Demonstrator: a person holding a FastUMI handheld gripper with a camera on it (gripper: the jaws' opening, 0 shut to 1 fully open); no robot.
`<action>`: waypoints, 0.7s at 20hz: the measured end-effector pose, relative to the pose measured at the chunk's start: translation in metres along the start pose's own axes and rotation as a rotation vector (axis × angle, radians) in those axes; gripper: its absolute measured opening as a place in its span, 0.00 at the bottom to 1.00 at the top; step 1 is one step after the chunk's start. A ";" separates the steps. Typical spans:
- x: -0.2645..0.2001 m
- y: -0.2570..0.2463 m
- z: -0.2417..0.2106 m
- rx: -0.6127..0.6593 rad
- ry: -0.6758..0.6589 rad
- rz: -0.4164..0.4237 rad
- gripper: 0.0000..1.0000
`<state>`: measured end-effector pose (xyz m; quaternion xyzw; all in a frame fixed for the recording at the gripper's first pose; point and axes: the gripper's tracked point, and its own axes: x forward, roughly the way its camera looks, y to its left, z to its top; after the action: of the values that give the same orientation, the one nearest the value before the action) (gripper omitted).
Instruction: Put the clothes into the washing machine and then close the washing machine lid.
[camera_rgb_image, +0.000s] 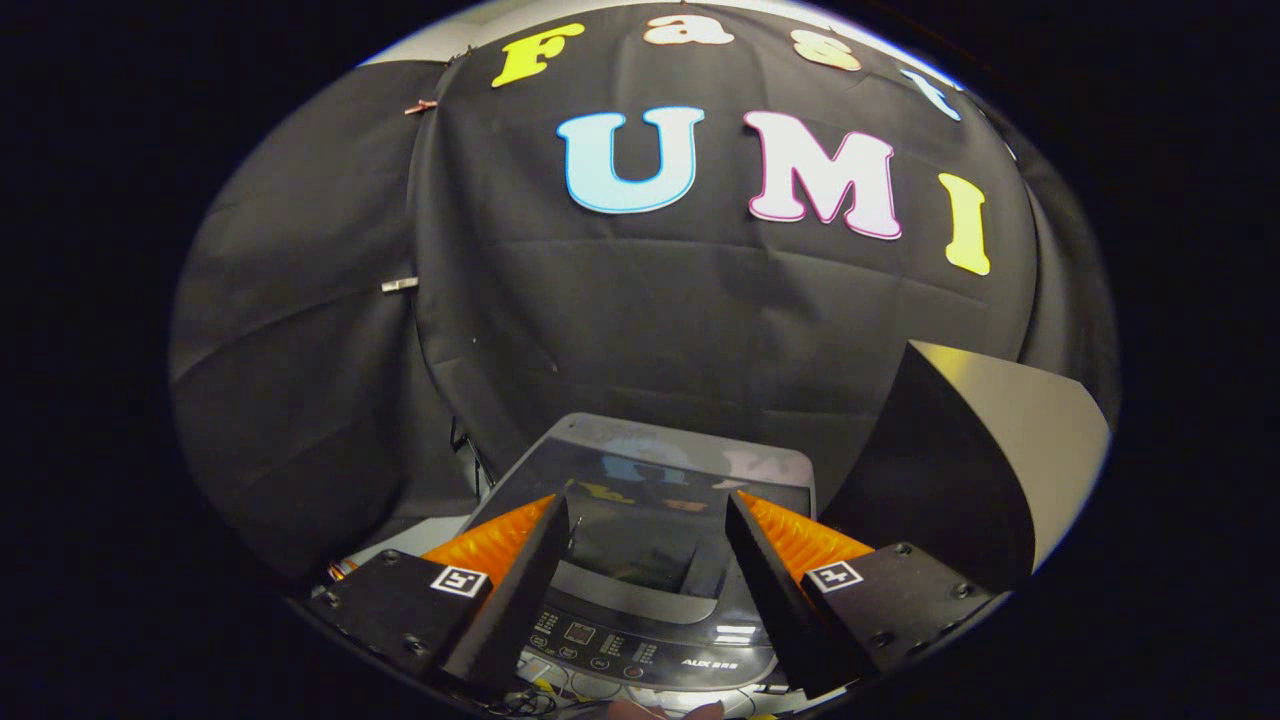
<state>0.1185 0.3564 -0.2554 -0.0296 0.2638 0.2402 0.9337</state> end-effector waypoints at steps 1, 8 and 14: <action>-0.005 -0.004 0.006 0.005 -0.025 -0.009 1.00; -0.045 -0.017 0.041 -0.027 -0.196 -0.083 0.99; -0.085 -0.024 0.054 -0.051 -0.239 -0.085 1.00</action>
<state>0.0921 0.3087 -0.1683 -0.0358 0.1429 0.2091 0.9667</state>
